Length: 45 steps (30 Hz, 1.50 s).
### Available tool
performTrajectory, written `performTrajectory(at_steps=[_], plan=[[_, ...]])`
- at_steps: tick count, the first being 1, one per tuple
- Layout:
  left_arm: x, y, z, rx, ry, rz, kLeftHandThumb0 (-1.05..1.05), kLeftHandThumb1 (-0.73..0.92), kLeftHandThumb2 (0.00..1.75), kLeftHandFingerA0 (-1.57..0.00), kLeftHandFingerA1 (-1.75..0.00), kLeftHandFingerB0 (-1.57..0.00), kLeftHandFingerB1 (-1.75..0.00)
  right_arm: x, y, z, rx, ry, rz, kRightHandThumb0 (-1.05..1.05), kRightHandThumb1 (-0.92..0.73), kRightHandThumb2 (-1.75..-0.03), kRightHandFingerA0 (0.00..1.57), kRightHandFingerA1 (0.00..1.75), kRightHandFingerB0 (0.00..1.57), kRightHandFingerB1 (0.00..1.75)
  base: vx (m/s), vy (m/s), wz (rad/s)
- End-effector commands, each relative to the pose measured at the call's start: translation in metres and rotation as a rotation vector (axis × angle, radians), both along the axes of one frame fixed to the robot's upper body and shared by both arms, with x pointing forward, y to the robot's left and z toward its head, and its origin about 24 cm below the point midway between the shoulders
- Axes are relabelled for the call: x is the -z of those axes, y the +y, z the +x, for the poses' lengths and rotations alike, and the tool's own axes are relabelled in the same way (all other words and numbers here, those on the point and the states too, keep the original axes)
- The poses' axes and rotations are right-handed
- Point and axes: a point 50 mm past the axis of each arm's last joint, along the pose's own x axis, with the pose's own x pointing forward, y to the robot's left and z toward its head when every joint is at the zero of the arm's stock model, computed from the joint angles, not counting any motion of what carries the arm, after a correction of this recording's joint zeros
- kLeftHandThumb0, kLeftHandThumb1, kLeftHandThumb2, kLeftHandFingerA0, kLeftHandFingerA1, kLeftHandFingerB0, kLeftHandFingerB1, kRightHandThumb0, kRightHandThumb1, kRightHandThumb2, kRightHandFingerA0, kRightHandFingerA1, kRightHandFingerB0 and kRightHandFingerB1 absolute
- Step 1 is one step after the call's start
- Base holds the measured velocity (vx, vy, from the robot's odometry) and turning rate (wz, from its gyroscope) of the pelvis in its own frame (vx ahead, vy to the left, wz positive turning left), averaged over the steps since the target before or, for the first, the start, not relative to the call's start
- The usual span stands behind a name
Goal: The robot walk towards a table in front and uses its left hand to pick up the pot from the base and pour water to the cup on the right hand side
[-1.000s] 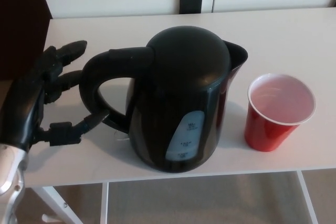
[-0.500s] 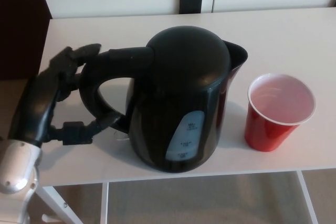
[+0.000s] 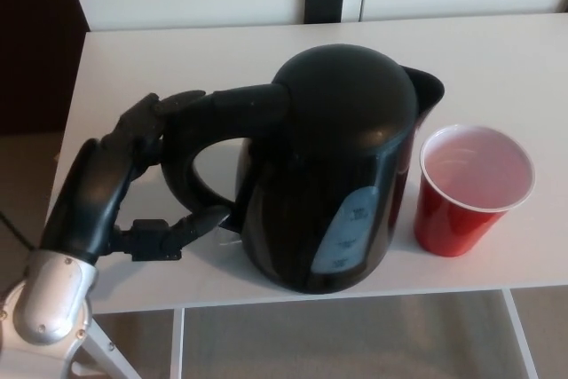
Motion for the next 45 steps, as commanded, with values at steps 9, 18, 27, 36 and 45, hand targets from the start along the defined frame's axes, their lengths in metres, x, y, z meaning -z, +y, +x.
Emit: performTrajectory(at_steps=[9, 18, 27, 36, 45], plan=[[-0.002, 0.003, 0.003, -0.052, -0.055, 0.030, -0.57, 0.37, 0.67, -0.52, -0.48, -0.42, -0.43, -0.004, -0.007, 0.003, -0.008, -0.009, -0.024, -0.65, -0.29, -0.58, 0.95, 0.71, 0.72, 0.65, 0.00, 0.000, 0.00], [-0.006, 0.007, 0.013, -0.146, -0.089, 0.017, -0.59, 0.38, 0.70, -0.54, -0.49, -0.45, -0.45, -0.004, -0.006, 0.004, 0.012, -0.012, -0.001, -0.60, -0.27, -0.62, 0.91, 0.74, 0.70, 0.67, 0.00, 0.000, 0.00], [-0.010, 0.010, 0.025, -0.214, -0.128, 0.011, -0.59, 0.39, 0.70, -0.50, -0.49, -0.45, -0.46, -0.004, -0.006, 0.004, -0.001, -0.010, -0.012, -0.68, -0.18, -0.79, 0.93, 0.78, 0.69, 0.72, 0.00, 0.000, 0.00], [-0.014, 0.001, 0.028, -0.165, -0.095, -0.037, -0.51, 0.43, 0.54, -0.50, -0.41, -0.44, -0.36, -0.005, -0.006, 0.008, -0.009, -0.027, -0.008, -0.68, -0.27, -0.62, 0.95, 0.76, 0.71, 0.70, 0.00, 0.000, 0.00], [-0.013, -0.011, 0.028, -0.112, -0.065, -0.045, -0.54, 0.43, 0.54, -0.50, -0.40, -0.43, -0.36, -0.005, -0.007, 0.009, -0.011, -0.021, -0.022, -0.63, -0.28, -0.57, 0.95, 0.72, 0.69, 0.66, 0.00, 0.000, 0.00]])
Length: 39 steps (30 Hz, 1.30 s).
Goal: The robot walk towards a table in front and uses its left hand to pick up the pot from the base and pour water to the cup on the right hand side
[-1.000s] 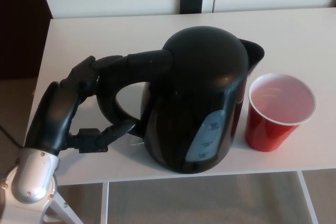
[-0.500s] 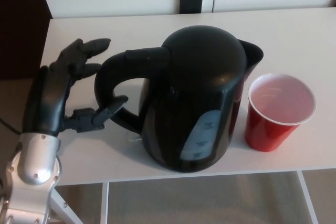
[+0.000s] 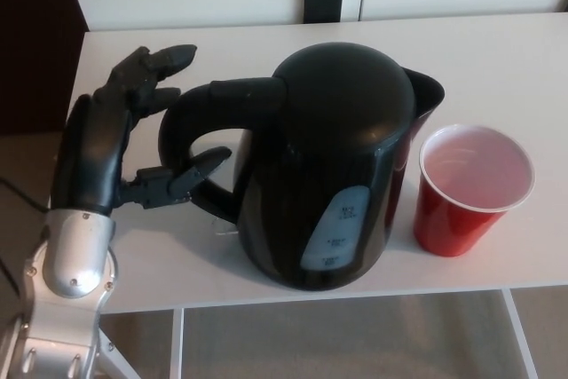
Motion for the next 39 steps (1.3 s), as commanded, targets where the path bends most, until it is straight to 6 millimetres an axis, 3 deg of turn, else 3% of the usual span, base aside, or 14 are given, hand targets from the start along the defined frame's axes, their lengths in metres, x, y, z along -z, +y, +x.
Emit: performTrajectory(at_steps=[1, 3, 7, 8, 9, 13, 21, 22, 27, 28, 29, 32, 33, 39], plan=[[0.000, -0.006, 0.001, 0.028, 0.041, -0.007, -0.53, 0.42, 0.54, -0.50, -0.40, -0.43, -0.36, -0.003, -0.007, 0.002, -0.001, 0.001, -0.027, -0.62, -0.27, -0.57, 0.95, 0.72, 0.70, 0.65, 0.00, 0.000, 0.00], [-0.001, -0.008, 0.000, 0.036, 0.055, -0.015, -0.55, 0.39, 0.55, -0.48, -0.41, -0.41, -0.37, -0.003, -0.007, 0.002, 0.000, 0.003, -0.030, -0.63, -0.19, -0.75, 0.93, 0.77, 0.66, 0.70, 0.00, 0.000, 0.00], [-0.003, -0.013, 0.000, 0.084, 0.055, 0.004, -0.54, 0.41, 0.55, -0.49, -0.41, -0.41, -0.36, -0.004, -0.007, 0.003, -0.001, -0.008, -0.025, -0.63, -0.29, -0.58, 0.96, 0.74, 0.69, 0.65, 0.00, 0.000, 0.00], [-0.003, -0.014, 0.001, 0.097, 0.060, 0.018, -0.55, 0.41, 0.55, -0.48, -0.41, -0.40, -0.36, -0.004, -0.007, 0.002, -0.002, -0.011, -0.020, -0.65, -0.20, -0.77, 0.92, 0.79, 0.65, 0.70, 0.00, 0.000, 0.00], [-0.004, -0.015, 0.002, 0.116, 0.075, 0.046, -0.61, 0.41, 0.71, -0.41, -0.45, -0.35, -0.42, -0.005, -0.007, 0.002, -0.001, -0.014, -0.016, -0.62, -0.29, -0.60, 0.95, 0.73, 0.67, 0.67, 0.00, 0.000, 0.00], [-0.008, -0.018, 0.005, 0.152, 0.105, 0.117, -0.50, 0.45, 0.54, -0.49, -0.37, -0.41, -0.34, -0.005, -0.007, 0.003, -0.004, -0.017, -0.023, -0.65, -0.30, -0.60, 0.96, 0.73, 0.68, 0.67, 0.00, 0.000, 0.00], [-0.011, -0.019, 0.016, 0.156, 0.172, 0.170, -0.55, 0.39, 0.68, -0.51, -0.47, -0.36, -0.41, -0.004, -0.005, 0.006, -0.002, -0.019, -0.026, -0.63, -0.28, -0.60, 0.96, 0.72, 0.69, 0.67, 0.00, 0.000, 0.00], [-0.009, -0.016, 0.023, 0.152, 0.222, 0.175, -0.29, 0.58, 0.58, -0.94, -0.49, -0.41, -0.34, -0.004, -0.005, 0.006, 0.003, -0.021, -0.023, -0.63, -0.19, -0.78, 0.94, 0.79, 0.67, 0.71, 0.00, 0.000, 0.00], [-0.007, -0.009, 0.040, 0.129, 0.327, 0.199, -0.24, 0.69, 0.61, -1.09, -0.52, -0.45, -0.35, -0.004, -0.004, 0.008, 0.005, -0.022, -0.027, -0.59, -0.29, -0.62, 0.96, 0.73, 0.69, 0.66, 0.00, 0.000, 0.00], [-0.007, -0.004, 0.048, 0.142, 0.369, 0.144, -0.09, 0.78, 0.63, -1.14, -1.08, -0.68, -0.43, -0.004, -0.004, 0.011, -0.006, -0.024, -0.031, -0.63, -0.29, -0.61, 0.96, 0.74, 0.69, 0.66, 0.00, 0.000, 0.00], [-0.008, -0.001, 0.052, 0.153, 0.391, 0.100, -0.06, 0.79, 0.65, -1.10, -1.27, -0.74, -0.47, -0.005, -0.003, 0.012, -0.010, -0.025, -0.033, -0.64, -0.20, -0.78, 0.94, 0.79, 0.67, 0.71, 0.00, 0.000, 0.00], [-0.006, 0.002, 0.056, 0.196, 0.395, -0.008, -0.03, 0.82, 0.65, -1.04, -1.36, -0.88, -0.63, -0.005, -0.003, 0.013, -0.013, -0.029, -0.031, -0.64, -0.30, -0.61, 0.96, 0.73, 0.68, 0.66, 0.00, 0.000, 0.00], [-0.003, 0.004, 0.057, 0.198, 0.406, -0.119, 0.06, 0.72, 0.79, -1.04, -1.29, -0.92, -1.02, -0.005, -0.004, 0.013, -0.011, -0.029, -0.025, -0.62, -0.32, -0.64, 0.94, 0.73, 0.68, 0.67, 0.00, 0.000, 0.00], [0.001, 0.005, 0.059, 0.197, 0.430, -0.211, 0.03, 0.70, 0.84, -1.02, -1.34, -0.90, -1.10, -0.006, -0.005, 0.013, -0.022, -0.037, -0.027, -0.66, -0.33, -0.64, 0.92, 0.72, 0.67, 0.67, 0.00, 0.000, 0.00]])
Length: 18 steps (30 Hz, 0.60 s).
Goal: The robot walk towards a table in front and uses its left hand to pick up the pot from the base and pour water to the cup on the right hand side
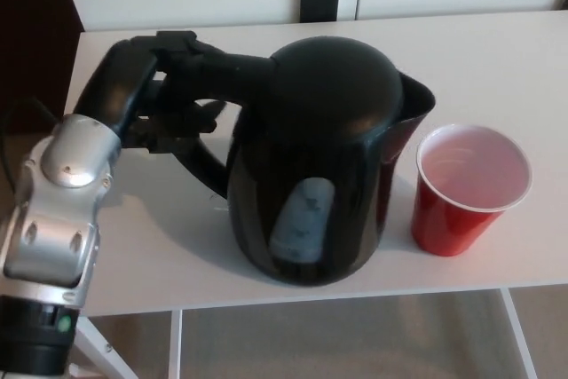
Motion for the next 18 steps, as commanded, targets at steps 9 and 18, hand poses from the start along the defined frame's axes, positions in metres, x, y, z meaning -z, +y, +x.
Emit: performTrajectory(at_steps=[9, 18], plan=[[0.008, -0.014, -0.004, 0.050, 0.129, -0.215, -0.08, 0.73, 0.82, -0.99, -1.38, -0.76, -1.15, -0.005, -0.008, 0.008, 0.039, -0.024, -0.010, -0.61, -0.31, -0.64, 0.95, 0.73, 0.68, 0.67, 0.00, 0.000, 0.00], [-0.002, -0.021, -0.004, 0.044, 0.101, -0.405, -0.05, 0.83, 0.73, -0.92, -1.57, -0.65, -1.23, -0.007, -0.007, 0.009, 0.019, -0.033, -0.016, -0.60, -0.32, -0.67, 0.94, 0.73, 0.67, 0.68, 0.00, 0.000, 0.00]])
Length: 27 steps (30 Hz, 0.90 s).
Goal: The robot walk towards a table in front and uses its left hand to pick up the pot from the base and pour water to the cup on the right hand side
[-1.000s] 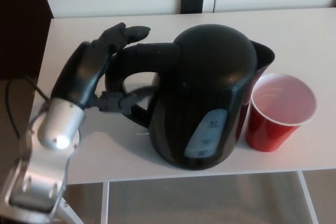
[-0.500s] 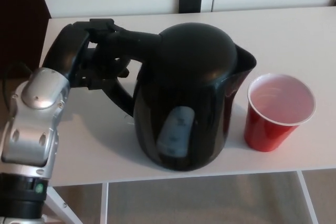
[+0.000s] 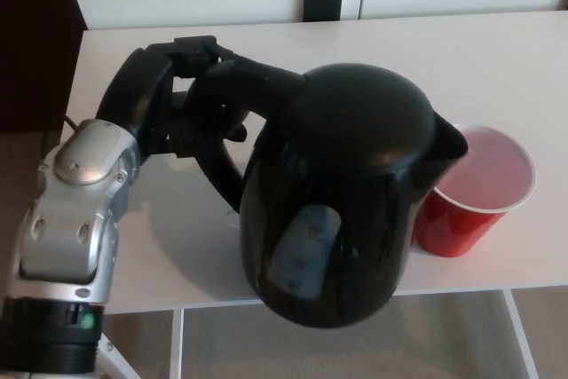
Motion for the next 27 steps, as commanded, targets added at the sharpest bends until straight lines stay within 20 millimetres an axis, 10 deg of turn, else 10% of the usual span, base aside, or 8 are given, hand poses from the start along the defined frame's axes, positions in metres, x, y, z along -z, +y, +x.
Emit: performTrajectory(at_steps=[1, 9, 10, 11, 16, 24, 26, 27], plan=[[-0.005, -0.001, -0.001, -0.004, 0.023, -0.131, -0.05, 0.83, 0.73, -0.92, -1.57, -0.65, -1.23, -0.003, -0.006, 0.000, 0.010, -0.003, -0.017, -0.60, -0.32, -0.67, 0.94, 0.73, 0.67, 0.68, 0.00, 0.000, 0.00], [-0.060, -0.030, 0.005, -0.077, -0.125, -0.326, -0.09, 0.84, 0.68, -0.87, -1.68, -0.64, -1.20, -0.005, -0.006, 0.007, 0.008, -0.008, -0.012, -0.62, -0.24, -0.82, 0.90, 0.80, 0.63, 0.72, 0.00, 0.000, 0.00], [-0.065, -0.032, 0.006, -0.090, -0.140, -0.312, -0.15, 0.66, 0.96, -1.13, -1.38, -0.69, -1.03, -0.005, -0.006, 0.007, 0.003, -0.009, -0.013, -0.60, -0.33, -0.68, 0.92, 0.74, 0.65, 0.68, 0.00, 0.000, 0.00], [-0.071, -0.035, 0.008, -0.104, -0.156, -0.308, -0.11, 0.81, 0.69, -0.84, -1.66, -0.67, -1.16, -0.005, -0.006, 0.007, 0.000, -0.008, -0.017, -0.58, -0.33, -0.69, 0.91, 0.74, 0.64, 0.67, 0.00, 0.000, 0.00], [-0.091, -0.041, 0.015, -0.126, -0.205, -0.313, -0.11, 0.81, 0.70, -0.87, -1.64, -0.71, -1.13, -0.005, -0.006, 0.009, -0.009, -0.008, -0.019, -0.58, -0.34, -0.70, 0.89, 0.73, 0.65, 0.67, 0.00, 0.000, 0.00], [-0.110, -0.044, 0.020, -0.208, -0.350, -0.102, -0.10, 0.78, 0.71, -1.12, -1.30, -0.79, -1.06, -0.005, -0.006, 0.011, -0.007, -0.002, -0.019, -0.63, -0.32, -0.63, 0.93, 0.73, 0.66, 0.67, 0.00, 0.000, 0.00], [-0.113, -0.044, 0.021, -0.245, -0.414, -0.005, -0.08, 0.77, 0.70, -1.16, -1.26, -0.82, -1.06, -0.005, -0.005, 0.013, 0.013, -0.006, -0.002, -0.60, -0.21, -0.84, 0.88, 0.80, 0.64, 0.72, 0.00, 0.000, 0.00], [-0.114, -0.044, 0.021, -0.261, -0.456, 0.057, -0.14, 0.78, 0.69, -1.16, -1.24, -0.81, -1.10, -0.005, -0.004, 0.014, 0.019, -0.008, 0.005, -0.57, -0.27, -0.66, 0.96, 0.78, 0.72, 0.70, 0.00, 0.000, 0.00]])
